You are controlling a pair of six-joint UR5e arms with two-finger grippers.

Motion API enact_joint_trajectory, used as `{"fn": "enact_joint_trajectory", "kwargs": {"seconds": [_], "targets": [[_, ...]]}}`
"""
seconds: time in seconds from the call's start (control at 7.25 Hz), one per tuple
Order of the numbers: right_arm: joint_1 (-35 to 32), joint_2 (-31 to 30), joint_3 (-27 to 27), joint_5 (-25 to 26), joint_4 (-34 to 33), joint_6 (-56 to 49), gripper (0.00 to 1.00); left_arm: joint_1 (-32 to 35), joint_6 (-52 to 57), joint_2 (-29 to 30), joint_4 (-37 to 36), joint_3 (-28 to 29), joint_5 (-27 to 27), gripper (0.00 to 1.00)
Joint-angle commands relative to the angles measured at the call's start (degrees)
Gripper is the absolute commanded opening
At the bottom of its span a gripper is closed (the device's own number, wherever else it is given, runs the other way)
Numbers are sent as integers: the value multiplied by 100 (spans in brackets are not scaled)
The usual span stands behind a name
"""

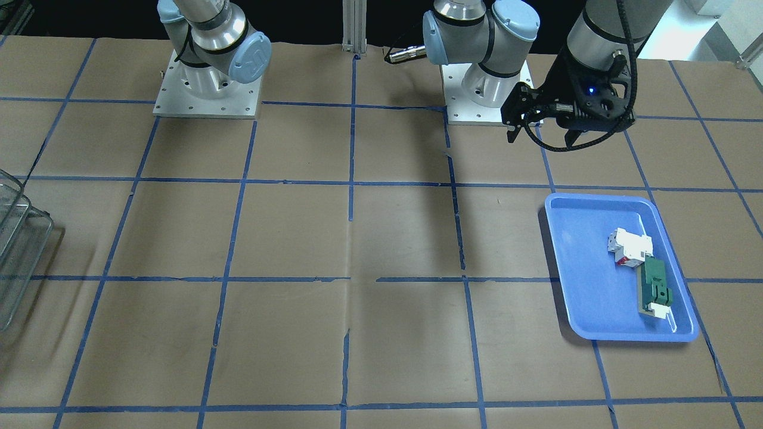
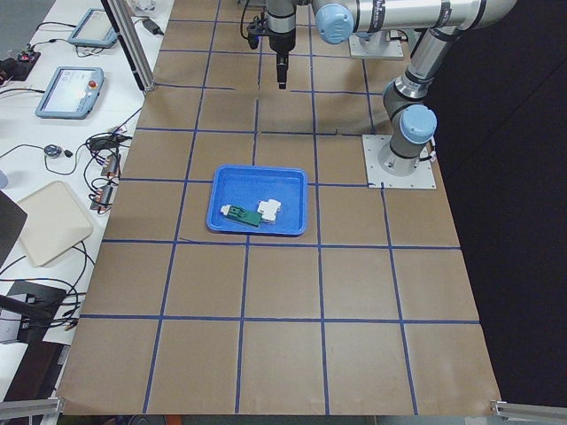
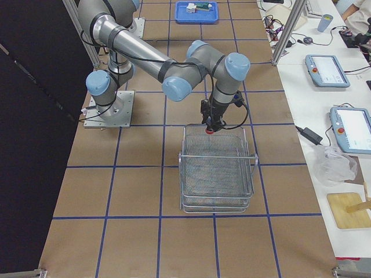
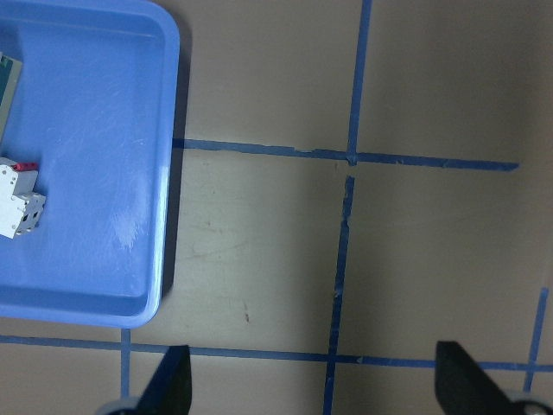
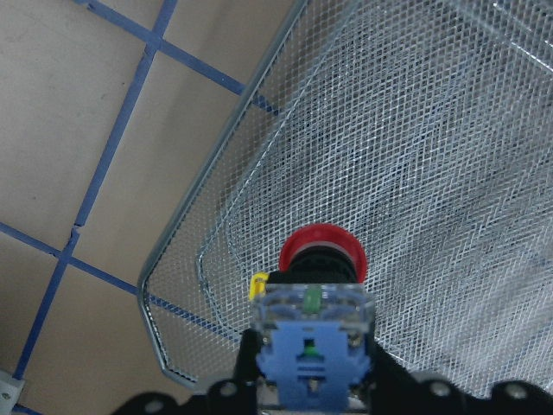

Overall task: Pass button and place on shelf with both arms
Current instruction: 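Lower the button into the wire basket and open the right gripper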

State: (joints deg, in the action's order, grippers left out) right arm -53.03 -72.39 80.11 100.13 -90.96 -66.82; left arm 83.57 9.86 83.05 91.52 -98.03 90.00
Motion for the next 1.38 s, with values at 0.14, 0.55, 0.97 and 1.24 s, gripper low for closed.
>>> {"fn": "enact_joint_trajectory", "kwargs": {"seconds": [0.14,0.55,0.97,1.24], "targets": [[91,252,-22,-46,-352,-252,75,63,87,-35,15,-6,-9,100],[91,226,-31,-46,-326,-323,91,63,87,-26,-2,-14,-9,100],[-388,-362,66,-448,-238,26,100,63,87,-52,33,-6,-17,100],[-1336,-774,74,-459,23,1235,100,63,87,-105,41,-6,-26,100]]}}
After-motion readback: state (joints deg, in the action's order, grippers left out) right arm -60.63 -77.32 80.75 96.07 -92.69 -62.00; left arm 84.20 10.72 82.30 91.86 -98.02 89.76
